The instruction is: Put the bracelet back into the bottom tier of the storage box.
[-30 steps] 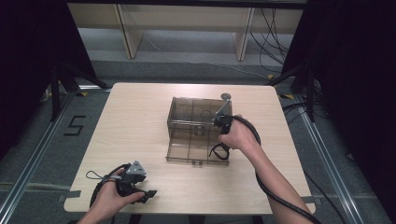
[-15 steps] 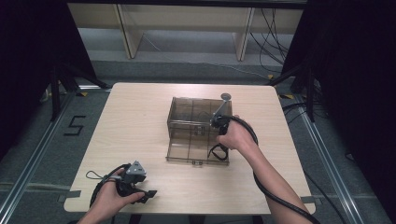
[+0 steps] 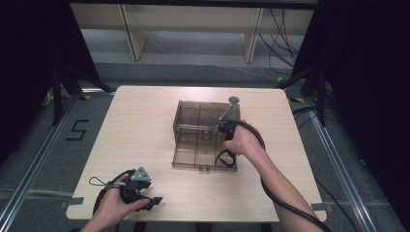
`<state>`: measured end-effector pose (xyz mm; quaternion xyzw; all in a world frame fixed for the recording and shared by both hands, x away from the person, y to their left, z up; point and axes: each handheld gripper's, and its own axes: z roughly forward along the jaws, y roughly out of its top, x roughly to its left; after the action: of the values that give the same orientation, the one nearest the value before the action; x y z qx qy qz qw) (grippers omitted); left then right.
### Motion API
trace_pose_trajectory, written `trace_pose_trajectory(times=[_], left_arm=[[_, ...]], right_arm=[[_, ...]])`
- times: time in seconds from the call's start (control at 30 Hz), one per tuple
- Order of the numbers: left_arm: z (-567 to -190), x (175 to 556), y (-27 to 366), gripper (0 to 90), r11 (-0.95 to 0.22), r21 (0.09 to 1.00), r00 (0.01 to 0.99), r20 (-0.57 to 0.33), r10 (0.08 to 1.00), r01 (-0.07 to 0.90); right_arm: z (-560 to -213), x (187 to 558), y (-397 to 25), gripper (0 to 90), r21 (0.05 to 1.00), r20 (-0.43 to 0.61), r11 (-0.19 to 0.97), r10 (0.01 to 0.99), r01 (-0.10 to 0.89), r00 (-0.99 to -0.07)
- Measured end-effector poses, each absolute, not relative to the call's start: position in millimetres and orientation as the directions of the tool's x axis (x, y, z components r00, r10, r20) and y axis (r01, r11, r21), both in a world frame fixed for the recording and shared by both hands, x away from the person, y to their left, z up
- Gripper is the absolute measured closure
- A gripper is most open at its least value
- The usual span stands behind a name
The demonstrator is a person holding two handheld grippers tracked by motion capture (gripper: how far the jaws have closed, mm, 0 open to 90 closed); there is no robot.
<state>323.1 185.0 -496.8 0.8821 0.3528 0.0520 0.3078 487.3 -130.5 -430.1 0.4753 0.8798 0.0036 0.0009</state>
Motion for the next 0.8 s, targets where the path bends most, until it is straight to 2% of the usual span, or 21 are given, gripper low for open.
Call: trace_pose_trajectory(times=[0.33,0.4,0.53,0.6,0.7,0.8], left_arm=[[-497.1,322.7,184.6,26.8,-0.557,0.584,0.743,-0.125,0.657,0.59],[-496.9,322.5,184.7,26.9,-0.558,0.584,0.743,-0.122,0.658,0.589],[-496.9,323.2,184.9,26.8,-0.564,0.58,0.748,-0.125,0.652,0.588],[-496.9,323.2,185.0,26.8,-0.563,0.581,0.748,-0.125,0.652,0.588],[-496.8,323.1,185.0,26.8,-0.562,0.58,0.746,-0.125,0.654,0.589],[-496.9,323.2,184.9,26.8,-0.562,0.58,0.747,-0.125,0.653,0.589]], right_arm=[[-433.7,489.4,-130.4,84.9,-0.005,-0.001,0.542,0.841,0.841,-0.542],[-434.9,491.5,-132.2,84.9,0.009,-0.005,0.573,0.82,0.82,-0.573],[-434.9,490.1,-129.1,84.8,-0.005,0.002,0.539,0.842,0.842,-0.539],[-436.5,492.3,-130.9,84.8,0.006,-0.008,0.579,0.815,0.815,-0.579],[-436.4,490.4,-127.8,84.8,-0.011,-0.006,0.544,0.839,0.839,-0.544],[-438.1,492.5,-129.4,84.8,0.002,-0.011,0.579,0.816,0.816,-0.578]])
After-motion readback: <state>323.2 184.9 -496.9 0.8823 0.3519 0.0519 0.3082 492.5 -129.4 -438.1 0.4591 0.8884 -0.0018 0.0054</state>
